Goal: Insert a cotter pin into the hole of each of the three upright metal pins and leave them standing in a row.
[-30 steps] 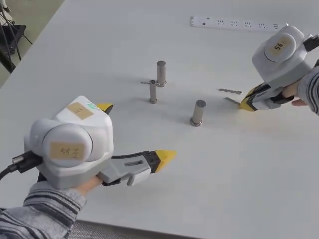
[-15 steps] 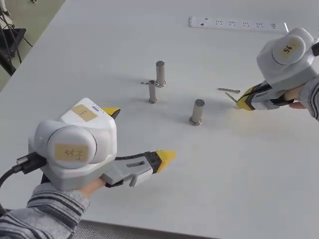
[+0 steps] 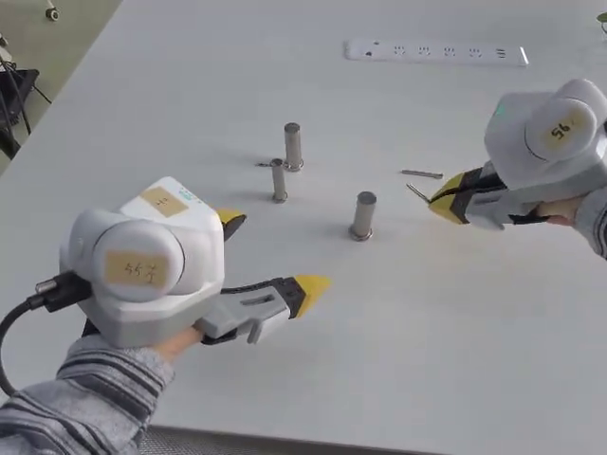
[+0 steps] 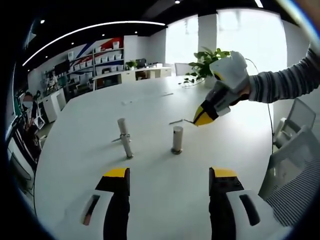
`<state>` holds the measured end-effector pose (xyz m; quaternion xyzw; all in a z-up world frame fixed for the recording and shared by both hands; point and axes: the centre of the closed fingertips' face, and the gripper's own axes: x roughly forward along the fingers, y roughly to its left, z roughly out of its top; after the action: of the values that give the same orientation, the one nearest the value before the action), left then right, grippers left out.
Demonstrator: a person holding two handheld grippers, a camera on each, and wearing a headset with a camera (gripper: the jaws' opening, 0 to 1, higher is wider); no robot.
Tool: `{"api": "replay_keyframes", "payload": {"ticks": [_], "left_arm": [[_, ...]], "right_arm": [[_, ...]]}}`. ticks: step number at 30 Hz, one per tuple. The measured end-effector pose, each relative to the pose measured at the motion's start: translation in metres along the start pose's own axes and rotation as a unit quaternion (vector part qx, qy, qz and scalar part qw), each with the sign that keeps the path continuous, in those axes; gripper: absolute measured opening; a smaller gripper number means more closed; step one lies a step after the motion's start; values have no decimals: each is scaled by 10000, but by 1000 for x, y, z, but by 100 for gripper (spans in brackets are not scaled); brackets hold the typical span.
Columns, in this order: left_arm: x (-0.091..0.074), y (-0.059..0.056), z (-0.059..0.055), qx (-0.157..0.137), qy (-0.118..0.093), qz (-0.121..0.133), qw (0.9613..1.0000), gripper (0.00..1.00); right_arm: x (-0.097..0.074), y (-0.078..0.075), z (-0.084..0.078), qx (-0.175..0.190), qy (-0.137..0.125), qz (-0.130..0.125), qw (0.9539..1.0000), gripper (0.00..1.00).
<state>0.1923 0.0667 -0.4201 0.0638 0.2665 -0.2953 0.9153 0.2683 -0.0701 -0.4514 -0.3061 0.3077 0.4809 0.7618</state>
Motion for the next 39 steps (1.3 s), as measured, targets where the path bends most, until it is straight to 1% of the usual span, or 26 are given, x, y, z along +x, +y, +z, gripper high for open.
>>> {"api": "replay_keyframes", "payload": {"ticks": [4,8,9,10,11,13,14,16,17,19,20,21,22,23,24,26,28,29,31,32,33,34,36,37,39], "left_arm": [[2,-7,1,-86,29,-153,9998,56],[4,-13,1,-148,79,-313,9994,51],[5,-13,2,-170,70,-338,9993,50],[5,-16,4,-216,43,-397,9990,49],[5,-17,5,-257,25,-441,9987,47],[5,-20,7,-337,6,-504,9982,45],[6,-22,10,-395,-21,-558,9977,43],[7,-24,13,-494,-70,-610,9969,41],[8,-25,15,-532,-97,-642,9965,41],[9,-28,18,-668,-132,-712,9951,38],[10,-29,19,-754,-129,-749,9942,37],[10,-30,19,-815,-114,-768,9936,35],[11,-31,19,-880,-114,-795,9929,34],[13,-32,20,-959,-135,-837,9918,34],[13,-32,22,-1021,-152,-862,9909,33],[14,-35,24,-1142,-180,-938,9889,30],[14,-36,27,-1314,-206,-977,9863,29],[15,-37,28,-1366,-218,-1010,9852,28],[15,-39,29,-1410,-211,-1029,9844,24],[15,-41,30,-1441,-230,-1073,9835,22],[15,-42,31,-1497,-245,-1100,9823,22],[16,-44,32,-1592,-263,-1149,9802,22],[16,-46,34,-1692,-274,-1234,9774,19],[16,-47,34,-1704,-276,-1244,9771,18],[16,-49,37,-1769,-316,-1288,9752,17]], "right_arm": [[-5,12,8,-152,-149,59,9998,0],[-10,24,15,-483,-285,120,9984,0],[-10,25,16,-528,-313,101,9981,0],[-11,27,19,-674,-375,96,9970,0],[-11,30,20,-762,-419,147,9961,0],[-12,36,22,-797,-474,183,9955,0],[-12,38,24,-875,-521,220,9946,0],[-10,39,25,-998,-577,229,9931,0],[-10,43,27,-1082,-620,269,9918,0],[-11,47,30,-1144,-679,281,9907,0],[-11,51,32,-1212,-739,357,9892,0],[-11,53,33,-1228,-756,341,9890,0],[-11,54,35,-1287,-794,348,9879,0],[-11,58,36,-1378,-829,418,9861,0],[-12,59,37,-1400,-846,413,9857,0],[-12,63,40,-1554,-917,463,9825,0],[-12,63,43,-1652,-972,475,9803,0],[-13,66,46,-1762,-1040,523,9774,0],[-14,68,48,-1837,-1055,505,9760,0],[-15,72,51,-1945,-1090,549,9733,0],[-16,74,52,-1985,-1111,549,9722,0],[-17,76,54,-2069,-1129,553,9702,0],[-18,80,57,-2182,-1155,597,9672,0],[-19,82,58,-2225,-1173,613,9659,0],[-20,85,61,-2292,-1202,646,9638,0]]}}
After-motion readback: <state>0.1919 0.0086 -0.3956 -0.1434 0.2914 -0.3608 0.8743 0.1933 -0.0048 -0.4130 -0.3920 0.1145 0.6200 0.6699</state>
